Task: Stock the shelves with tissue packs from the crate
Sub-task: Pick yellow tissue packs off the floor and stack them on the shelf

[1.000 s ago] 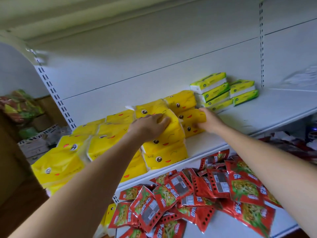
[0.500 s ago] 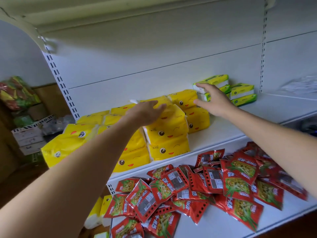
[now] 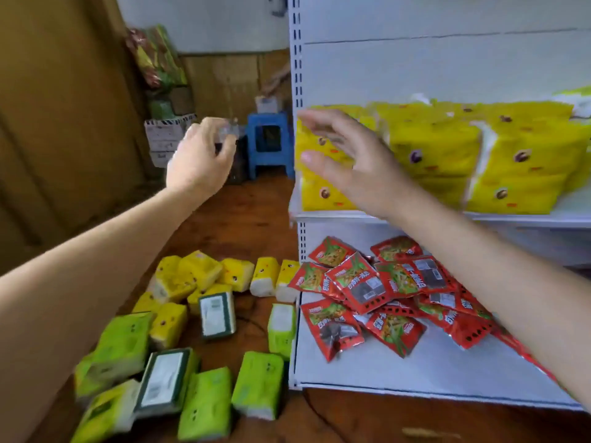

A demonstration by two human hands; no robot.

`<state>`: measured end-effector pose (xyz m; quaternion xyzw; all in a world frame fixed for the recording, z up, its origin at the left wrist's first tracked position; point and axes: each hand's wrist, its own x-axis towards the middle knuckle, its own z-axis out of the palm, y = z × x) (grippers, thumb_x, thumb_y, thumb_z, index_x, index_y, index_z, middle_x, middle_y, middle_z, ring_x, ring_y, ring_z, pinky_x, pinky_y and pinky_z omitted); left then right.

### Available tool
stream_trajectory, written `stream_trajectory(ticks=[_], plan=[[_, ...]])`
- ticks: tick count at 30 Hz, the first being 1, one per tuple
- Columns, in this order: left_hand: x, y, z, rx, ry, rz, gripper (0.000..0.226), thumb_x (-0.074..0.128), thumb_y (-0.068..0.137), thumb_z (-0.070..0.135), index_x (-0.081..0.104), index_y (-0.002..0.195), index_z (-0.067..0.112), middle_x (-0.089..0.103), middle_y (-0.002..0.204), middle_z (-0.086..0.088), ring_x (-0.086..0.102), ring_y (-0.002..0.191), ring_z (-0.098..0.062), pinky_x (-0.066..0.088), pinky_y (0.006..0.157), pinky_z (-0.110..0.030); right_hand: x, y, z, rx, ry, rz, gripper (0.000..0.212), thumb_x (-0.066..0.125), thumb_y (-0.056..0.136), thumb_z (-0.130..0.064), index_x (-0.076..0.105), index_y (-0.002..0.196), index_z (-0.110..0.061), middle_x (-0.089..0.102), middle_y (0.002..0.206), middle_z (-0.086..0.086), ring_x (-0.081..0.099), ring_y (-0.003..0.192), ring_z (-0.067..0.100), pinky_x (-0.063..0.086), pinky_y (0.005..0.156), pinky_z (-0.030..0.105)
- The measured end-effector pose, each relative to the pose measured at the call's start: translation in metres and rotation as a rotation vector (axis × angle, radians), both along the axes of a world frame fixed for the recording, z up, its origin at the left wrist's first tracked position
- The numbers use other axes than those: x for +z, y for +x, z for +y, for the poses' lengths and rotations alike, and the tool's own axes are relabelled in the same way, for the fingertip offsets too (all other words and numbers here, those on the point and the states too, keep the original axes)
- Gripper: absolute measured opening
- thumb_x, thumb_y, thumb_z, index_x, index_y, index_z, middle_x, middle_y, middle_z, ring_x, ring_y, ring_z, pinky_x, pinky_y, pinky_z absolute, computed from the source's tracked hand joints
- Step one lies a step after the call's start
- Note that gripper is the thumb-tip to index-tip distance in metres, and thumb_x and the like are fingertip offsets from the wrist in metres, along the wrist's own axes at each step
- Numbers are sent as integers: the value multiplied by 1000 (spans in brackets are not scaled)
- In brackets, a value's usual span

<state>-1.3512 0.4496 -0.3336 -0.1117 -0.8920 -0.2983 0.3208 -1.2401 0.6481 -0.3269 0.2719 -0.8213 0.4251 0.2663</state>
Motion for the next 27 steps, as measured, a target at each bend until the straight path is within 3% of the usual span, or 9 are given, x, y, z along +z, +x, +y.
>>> stream_trajectory(ticks=[4, 9, 14, 21, 27], plan=[[-94, -8, -87, 86, 14, -176, 38, 45, 94, 34, 48, 129, 19, 57, 120, -7, 53, 112, -27, 41, 93, -38, -92, -16, -82, 110, 143, -145, 44, 59, 89, -18, 48, 132, -19, 49, 126, -10, 40, 118, -6, 28, 97, 1], [-202, -7, -161, 196, -4, -507, 40, 42, 97, 34, 43, 135, 20, 48, 128, -7, 53, 111, -29, 42, 90, -40, -201, -50, -132, 85, 342, -467, 47, 56, 91, -28, 42, 136, -30, 43, 140, -9, 38, 130, 6, 32, 105, 25], [-277, -17, -210, 120, -124, -803, 46, 43, 98, 29, 35, 142, 16, 32, 143, -14, 43, 123, -33, 39, 97, -41, -277, -74, -157, -21, 368, -699, 48, 55, 93, -27, 40, 138, -25, 42, 140, -1, 39, 131, 14, 31, 99, 22], [-336, -46, -221, 164, -326, -862, 58, 45, 94, 47, 32, 144, 20, 26, 152, -11, 23, 139, -31, 32, 107, -46, -347, -101, -179, -139, 353, -881, 51, 56, 92, -30, 38, 139, -24, 40, 142, 6, 39, 131, 19, 32, 103, 26], [-368, -65, -209, 159, -519, -923, 53, 38, 90, 61, 40, 138, 38, 5, 158, -14, -13, 145, -29, 0, 113, -57, -371, -107, -177, -128, 409, -885, 51, 55, 92, -29, 39, 140, -24, 42, 138, 5, 40, 129, 17, 30, 101, 22]])
